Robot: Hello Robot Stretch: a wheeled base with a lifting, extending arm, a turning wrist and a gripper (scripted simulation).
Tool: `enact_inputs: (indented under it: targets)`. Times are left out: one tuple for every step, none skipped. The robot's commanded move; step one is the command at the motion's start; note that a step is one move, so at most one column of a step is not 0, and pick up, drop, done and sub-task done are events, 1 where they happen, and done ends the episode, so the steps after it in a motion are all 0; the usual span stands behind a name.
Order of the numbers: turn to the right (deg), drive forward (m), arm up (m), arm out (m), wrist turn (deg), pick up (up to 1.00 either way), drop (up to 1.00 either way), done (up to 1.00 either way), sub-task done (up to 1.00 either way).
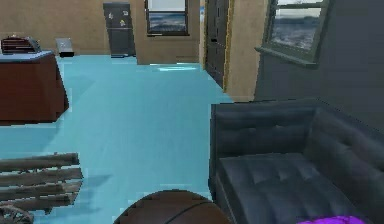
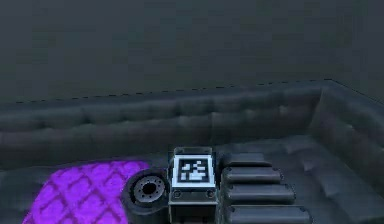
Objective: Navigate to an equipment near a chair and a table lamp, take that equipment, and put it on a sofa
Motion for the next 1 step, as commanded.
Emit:
enact_inputs:
  targets:
    - [45.0,0.00,0.00,0.00,0.0,0.00,0.00,0.00,0.00]
